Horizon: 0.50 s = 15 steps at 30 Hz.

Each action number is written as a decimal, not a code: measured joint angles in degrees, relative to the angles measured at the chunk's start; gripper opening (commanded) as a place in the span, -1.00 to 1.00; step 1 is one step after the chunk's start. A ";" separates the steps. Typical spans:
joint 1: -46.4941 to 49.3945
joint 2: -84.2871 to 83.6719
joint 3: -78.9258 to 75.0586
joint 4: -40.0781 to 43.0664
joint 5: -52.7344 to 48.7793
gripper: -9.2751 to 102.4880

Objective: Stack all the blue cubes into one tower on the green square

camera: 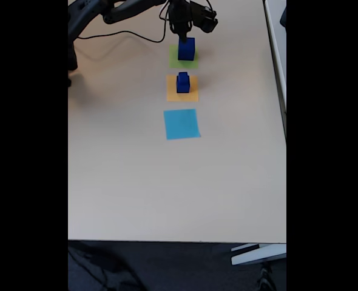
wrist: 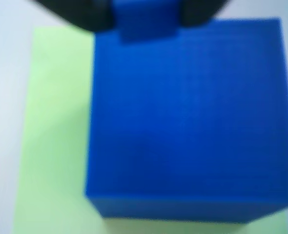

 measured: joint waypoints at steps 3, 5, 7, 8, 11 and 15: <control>-0.09 -0.35 0.00 -1.41 -0.53 -0.81; -0.09 -0.53 0.00 -2.46 -0.53 -0.81; -0.09 -0.53 0.00 -3.87 -1.05 -0.81; -0.09 -0.53 0.00 -4.57 -1.14 -0.81; -0.09 -0.79 0.00 -6.24 -1.14 -0.81; -0.97 -1.85 0.00 -7.21 -0.09 -0.81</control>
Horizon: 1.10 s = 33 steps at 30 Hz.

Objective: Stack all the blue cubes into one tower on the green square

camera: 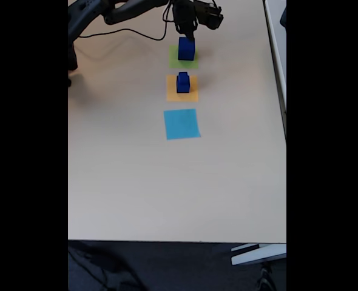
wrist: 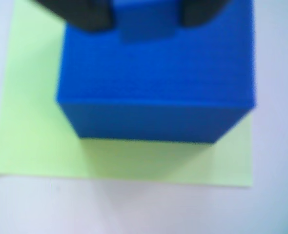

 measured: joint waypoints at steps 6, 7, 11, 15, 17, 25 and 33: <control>-0.97 -1.32 0.00 -0.09 1.76 -0.81; -0.97 -1.32 0.00 -0.09 1.76 -0.81; -0.70 -1.32 0.00 -0.09 1.76 -0.81; -0.70 -1.32 0.00 0.70 1.76 -0.81; -0.79 -1.32 0.00 1.32 1.76 -0.81; -0.26 -1.32 0.00 2.11 1.76 -0.77; -0.35 -1.32 0.00 2.11 0.97 -0.70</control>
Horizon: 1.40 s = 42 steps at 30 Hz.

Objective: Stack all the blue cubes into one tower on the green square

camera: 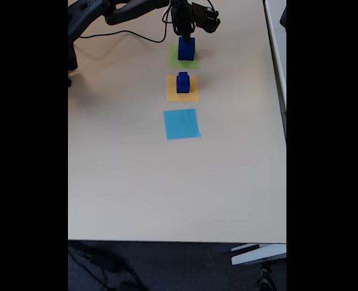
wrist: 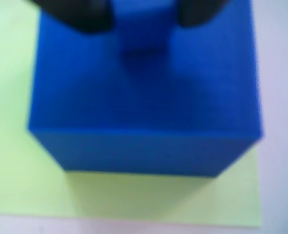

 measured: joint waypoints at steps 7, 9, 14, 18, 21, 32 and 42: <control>0.00 0.00 0.00 -0.70 -0.97 -0.64; 0.00 0.00 0.00 -1.05 -1.49 -0.59; 0.00 0.00 -0.09 -3.69 -5.19 -0.52; 0.00 0.00 -1.67 -8.70 -10.63 -0.48; 0.26 0.00 -3.43 -14.59 -16.52 -0.48; 6.42 5.19 0.26 -21.71 -25.05 -0.49; 15.47 13.54 9.40 -13.27 -25.14 -0.49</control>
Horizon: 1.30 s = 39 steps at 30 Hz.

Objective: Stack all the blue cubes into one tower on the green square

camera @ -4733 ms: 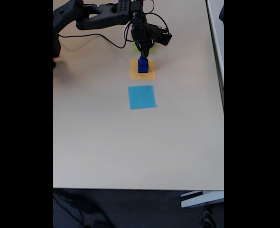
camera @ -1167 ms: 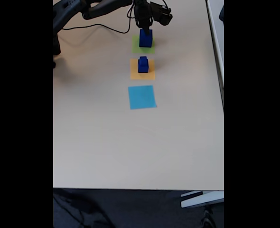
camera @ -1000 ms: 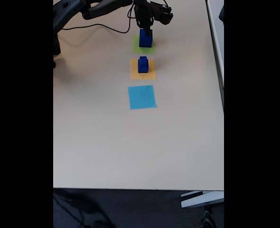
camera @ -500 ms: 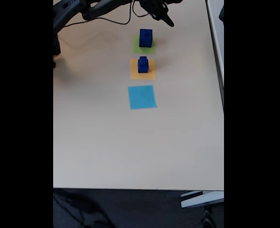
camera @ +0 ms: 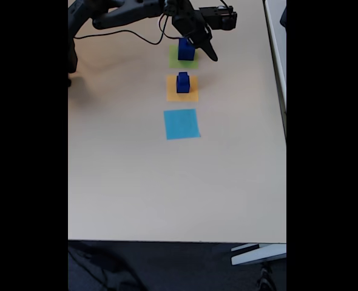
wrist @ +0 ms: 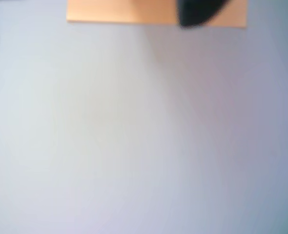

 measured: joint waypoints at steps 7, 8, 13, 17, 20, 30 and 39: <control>0.44 0.00 0.26 3.60 4.75 -0.49; 0.44 0.00 0.26 3.60 5.19 -0.49; -0.18 0.00 0.26 2.72 5.27 -0.49; -1.85 0.00 0.26 2.20 5.98 -0.45; -2.55 -0.53 0.26 2.29 8.00 -0.34; -3.96 -1.93 5.19 2.37 12.13 -0.39; -1.05 -1.93 9.58 2.37 9.67 -0.38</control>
